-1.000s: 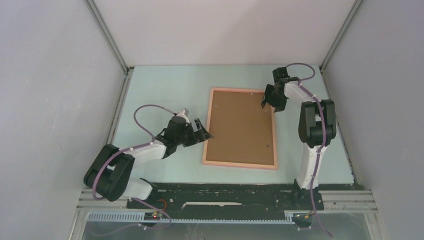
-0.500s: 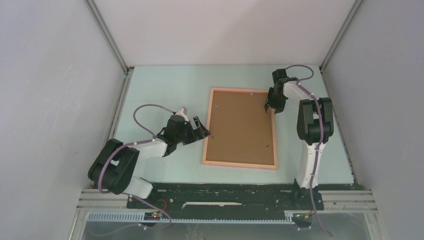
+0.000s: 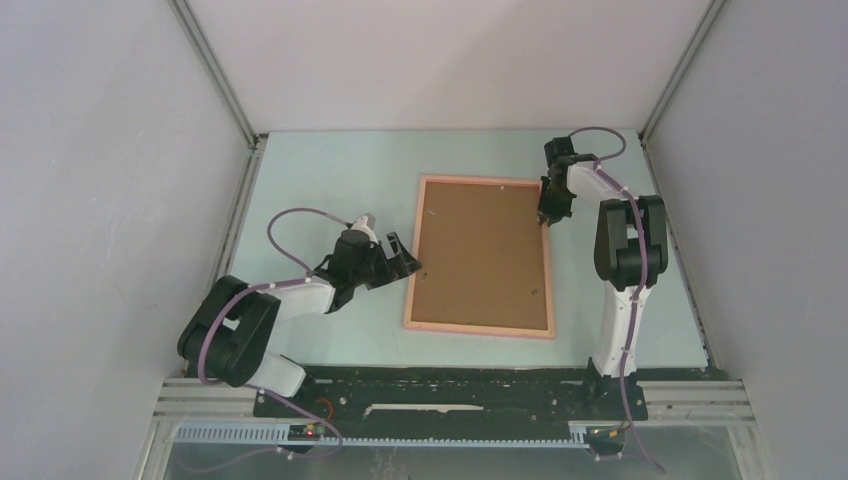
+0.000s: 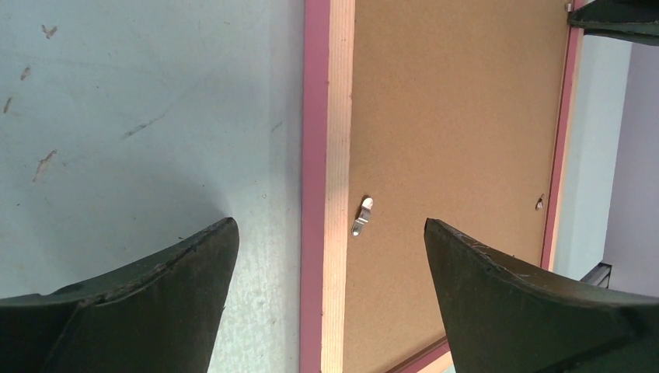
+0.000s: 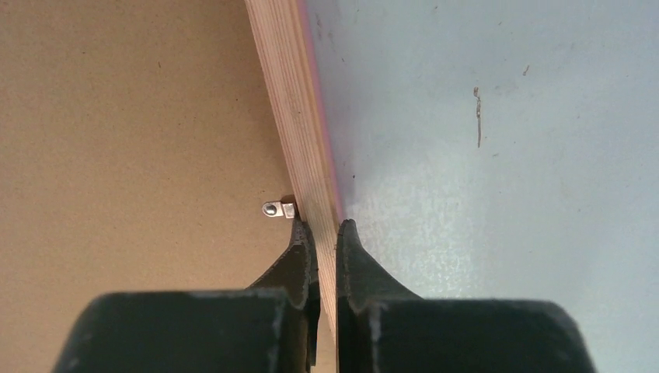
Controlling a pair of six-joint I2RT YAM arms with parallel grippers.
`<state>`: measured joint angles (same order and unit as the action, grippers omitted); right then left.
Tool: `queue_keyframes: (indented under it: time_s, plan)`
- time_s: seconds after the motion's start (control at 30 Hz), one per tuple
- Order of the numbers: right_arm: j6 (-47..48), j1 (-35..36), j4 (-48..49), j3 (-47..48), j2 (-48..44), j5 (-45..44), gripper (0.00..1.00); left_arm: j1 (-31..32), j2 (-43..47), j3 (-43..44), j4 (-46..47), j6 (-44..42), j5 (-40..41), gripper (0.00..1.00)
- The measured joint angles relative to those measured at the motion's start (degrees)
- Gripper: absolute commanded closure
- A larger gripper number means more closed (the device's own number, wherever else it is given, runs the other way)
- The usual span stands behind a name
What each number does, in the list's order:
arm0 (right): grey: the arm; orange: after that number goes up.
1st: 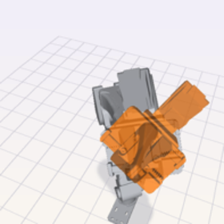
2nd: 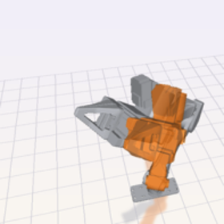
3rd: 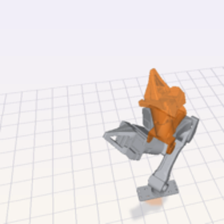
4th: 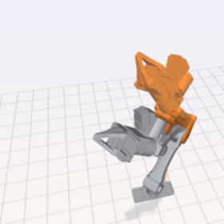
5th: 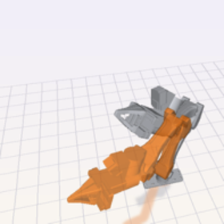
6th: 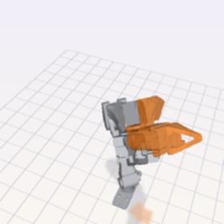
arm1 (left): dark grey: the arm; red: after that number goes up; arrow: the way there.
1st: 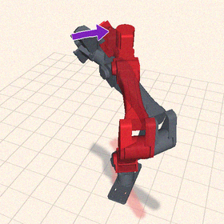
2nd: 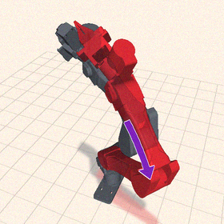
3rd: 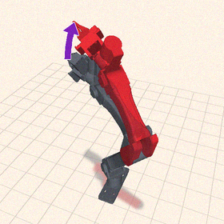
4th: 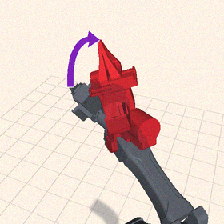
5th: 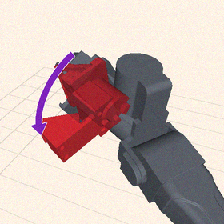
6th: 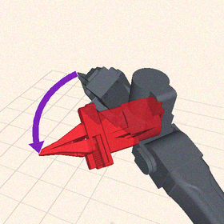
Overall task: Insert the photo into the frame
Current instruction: Install the photo frame at the center of the board.
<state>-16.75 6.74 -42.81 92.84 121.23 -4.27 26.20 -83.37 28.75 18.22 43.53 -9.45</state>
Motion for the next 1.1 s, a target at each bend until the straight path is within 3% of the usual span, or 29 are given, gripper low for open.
queue_keyframes:
  time_s: [0.03, 0.1, 0.2, 0.4, 0.73, 0.87, 1.1]
  plan:
    - [0.3, 0.0, 0.0, 0.0, 0.0, 0.0, 0.99, 0.0, 0.0, 0.0, 0.0, 0.0, 0.0, 0.00]
    - [0.9, 0.0, 0.0, 0.0, 0.0, 0.2, 0.87, 0.0, 0.0, 0.0, 0.0, 0.0, 0.0, 0.00]
    - [1.0, 0.2, 0.5, -0.4, -0.4, 0.3, 0.55, 0.0, 0.0, 0.0, 0.1, 0.0, -0.2, 0.00]
    - [-0.4, 2.1, 0.9, -7.4, -6.1, 0.5, 0.38, 0.0, 0.0, 0.0, 0.1, 0.0, -0.2, 0.00]
    - [-3.6, 7.4, 1.5, -30.6, -25.1, 0.9, 0.33, 0.0, -0.2, 0.0, 0.5, 0.0, -0.3, 0.00]
    - [-4.5, 10.6, 0.5, -35.0, -27.7, -0.3, 0.32, 0.0, -0.6, 0.0, 1.0, 0.0, -0.4, 0.00]
    - [-5.5, 10.9, 1.6, -36.7, -29.0, 0.1, 0.46, 0.0, -0.6, 0.0, 1.1, 0.1, -0.8, 0.00]
